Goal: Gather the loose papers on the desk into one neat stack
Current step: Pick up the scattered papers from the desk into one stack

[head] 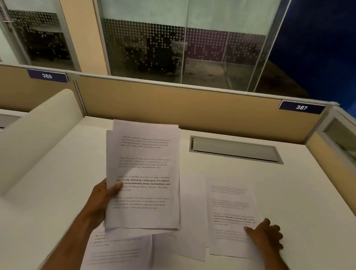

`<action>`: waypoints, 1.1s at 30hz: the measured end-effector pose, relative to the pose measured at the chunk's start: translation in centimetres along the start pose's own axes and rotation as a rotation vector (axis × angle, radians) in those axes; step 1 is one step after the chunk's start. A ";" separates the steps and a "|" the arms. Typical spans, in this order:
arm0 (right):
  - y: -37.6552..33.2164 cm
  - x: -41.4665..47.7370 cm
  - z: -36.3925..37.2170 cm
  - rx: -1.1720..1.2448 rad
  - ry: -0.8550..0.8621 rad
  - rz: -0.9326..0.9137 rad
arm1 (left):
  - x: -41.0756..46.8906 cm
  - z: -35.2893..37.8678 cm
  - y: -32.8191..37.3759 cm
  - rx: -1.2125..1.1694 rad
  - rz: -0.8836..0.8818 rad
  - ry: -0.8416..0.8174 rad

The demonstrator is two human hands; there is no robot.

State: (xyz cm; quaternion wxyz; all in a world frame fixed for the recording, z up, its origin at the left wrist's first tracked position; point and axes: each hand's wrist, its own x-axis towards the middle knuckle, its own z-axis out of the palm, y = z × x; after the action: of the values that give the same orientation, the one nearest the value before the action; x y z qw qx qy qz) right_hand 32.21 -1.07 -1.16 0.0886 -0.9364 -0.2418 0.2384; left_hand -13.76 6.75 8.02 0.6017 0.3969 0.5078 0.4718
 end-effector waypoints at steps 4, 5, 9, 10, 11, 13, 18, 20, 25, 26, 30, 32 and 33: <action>2.1 3.9 1.0 0.237 -0.152 0.063 | -0.1 -0.2 -0.5 -0.008 -0.003 0.018; 2.9 4.9 1.2 0.326 -0.205 0.038 | 0.0 -0.3 -0.6 -0.015 -0.005 0.024; 0.8 1.1 -3.6 0.672 -0.328 -0.078 | 0.3 -0.9 -0.9 -0.027 -0.017 0.042; -0.3 0.4 -5.1 0.708 -0.346 -0.130 | 0.3 -1.1 -1.0 -0.027 -0.018 0.041; -1.5 -0.4 -6.7 0.715 -0.347 -0.179 | 0.4 -1.1 -1.0 -0.032 -0.018 0.040; -4.2 -2.4 -9.8 0.687 -0.273 -0.323 | 0.5 -1.1 -1.0 -0.036 -0.021 0.035; -10.7 -12.7 -16.1 0.702 -0.263 -0.725 | 1.0 -0.5 -0.7 -0.070 -0.023 0.000; -12.8 -17.3 -17.5 0.726 -0.319 -0.850 | 1.1 -0.2 -0.3 -0.079 -0.024 -0.017; -16.5 -22.4 -16.7 0.952 -0.506 -0.951 | 0.9 -0.2 1.6 -0.109 0.001 -0.048; -17.1 -22.4 -15.7 0.999 -0.526 -0.919 | 0.8 -0.3 2.0 -0.113 0.004 -0.057; -18.5 -21.2 -10.2 0.992 -0.523 -0.742 | 0.3 -0.9 3.3 -0.115 0.044 -0.083; -18.4 -21.0 -7.9 0.952 -0.533 -0.693 | 0.0 -1.3 3.9 -0.075 0.062 -0.074; -18.2 -21.2 -7.1 0.941 -0.537 -0.688 | -0.2 -1.6 4.0 -0.062 0.069 -0.073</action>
State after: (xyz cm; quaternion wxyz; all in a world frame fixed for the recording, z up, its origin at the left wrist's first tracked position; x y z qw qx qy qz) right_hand 11.94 3.90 18.73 0.4978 -0.5739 -0.4119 0.5031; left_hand -15.97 7.56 11.64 0.6150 0.4126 0.4566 0.4930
